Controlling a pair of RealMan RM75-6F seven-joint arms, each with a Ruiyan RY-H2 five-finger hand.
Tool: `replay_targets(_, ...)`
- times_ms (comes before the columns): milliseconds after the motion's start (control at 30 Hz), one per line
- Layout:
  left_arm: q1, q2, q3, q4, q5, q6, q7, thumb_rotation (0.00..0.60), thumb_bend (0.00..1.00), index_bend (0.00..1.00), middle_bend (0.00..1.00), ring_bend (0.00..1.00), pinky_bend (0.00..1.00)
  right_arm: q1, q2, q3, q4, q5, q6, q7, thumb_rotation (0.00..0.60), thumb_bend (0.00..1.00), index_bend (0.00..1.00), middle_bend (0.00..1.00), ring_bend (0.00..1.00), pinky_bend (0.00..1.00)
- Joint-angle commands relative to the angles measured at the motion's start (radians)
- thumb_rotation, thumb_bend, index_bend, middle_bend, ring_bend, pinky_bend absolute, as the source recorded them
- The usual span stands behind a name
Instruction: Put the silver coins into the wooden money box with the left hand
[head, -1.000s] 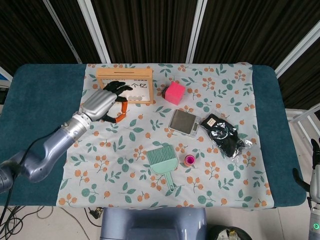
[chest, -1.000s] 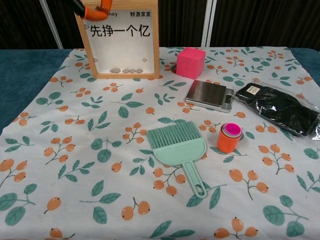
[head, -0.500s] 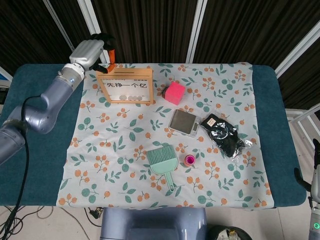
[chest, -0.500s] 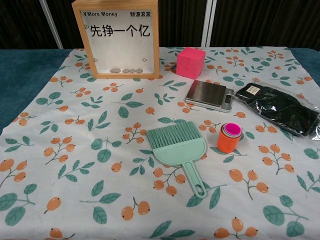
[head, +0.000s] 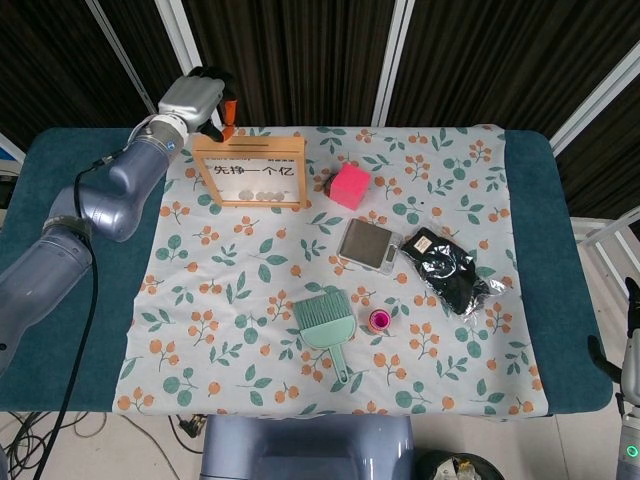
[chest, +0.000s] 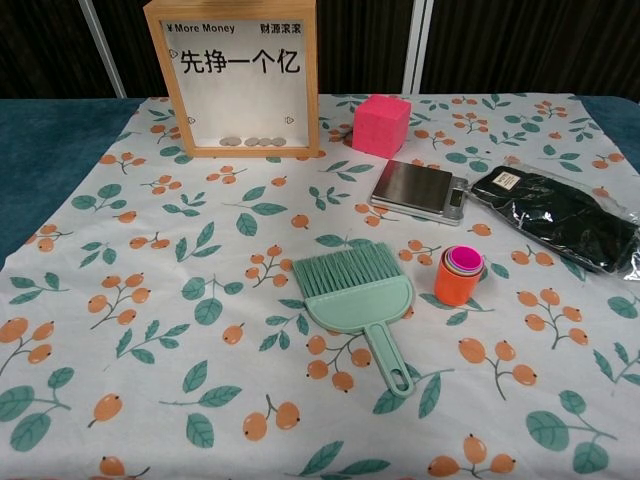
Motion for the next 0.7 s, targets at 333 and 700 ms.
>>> replay_targets(333, -0.048, -0.065, 0.067, 0.085, 0.027, -0.022, 0.048, 0.6, 0.66, 0.67, 0.12, 0.0, 0.0, -0.001, 0.004, 0.001, -0.003, 0.001, -0.001, 0.005, 0.6, 0.36, 0.06, 0.02, 0.0, 0.0)
replay_targets(700, -0.057, -0.101, 0.096, 0.113, 0.006, -0.014, 0.069, 0.6, 0.58, 0.67, 0.13, 0.0, 0.0, -0.002, 0.006, 0.001, -0.005, 0.0, -0.001, 0.007, 0.6, 0.36, 0.06, 0.02, 0.0, 0.0)
